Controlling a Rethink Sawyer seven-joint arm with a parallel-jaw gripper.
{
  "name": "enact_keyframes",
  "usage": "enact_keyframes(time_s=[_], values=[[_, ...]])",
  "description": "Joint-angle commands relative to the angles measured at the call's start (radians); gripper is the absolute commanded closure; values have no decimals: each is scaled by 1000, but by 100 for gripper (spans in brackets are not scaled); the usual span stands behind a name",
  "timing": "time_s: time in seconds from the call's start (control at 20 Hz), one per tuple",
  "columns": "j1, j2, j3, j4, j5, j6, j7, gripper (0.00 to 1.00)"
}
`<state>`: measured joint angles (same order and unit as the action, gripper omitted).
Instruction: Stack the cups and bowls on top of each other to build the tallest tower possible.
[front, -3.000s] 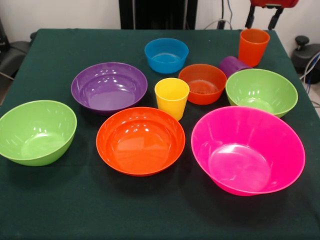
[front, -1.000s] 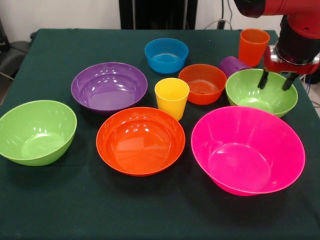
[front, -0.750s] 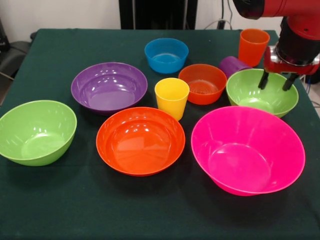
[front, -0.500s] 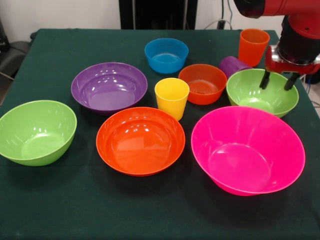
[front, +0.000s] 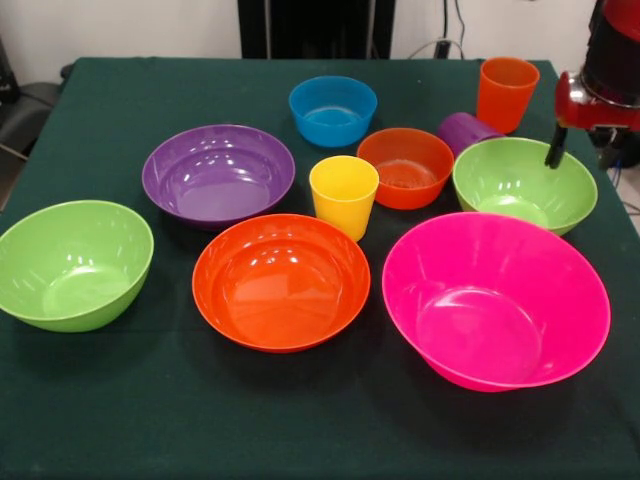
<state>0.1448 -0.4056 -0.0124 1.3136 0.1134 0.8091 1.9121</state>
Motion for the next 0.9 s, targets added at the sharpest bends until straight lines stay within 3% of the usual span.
enact_keyframes(time_s=[0.05, 0.5, 0.9], values=[[19, -27, 69, 79, 22, 56, 129, 0], [36, 5, 60, 90, 14, -3, 138, 0], [30, 89, 41, -10, -7, 8, 122, 0]])
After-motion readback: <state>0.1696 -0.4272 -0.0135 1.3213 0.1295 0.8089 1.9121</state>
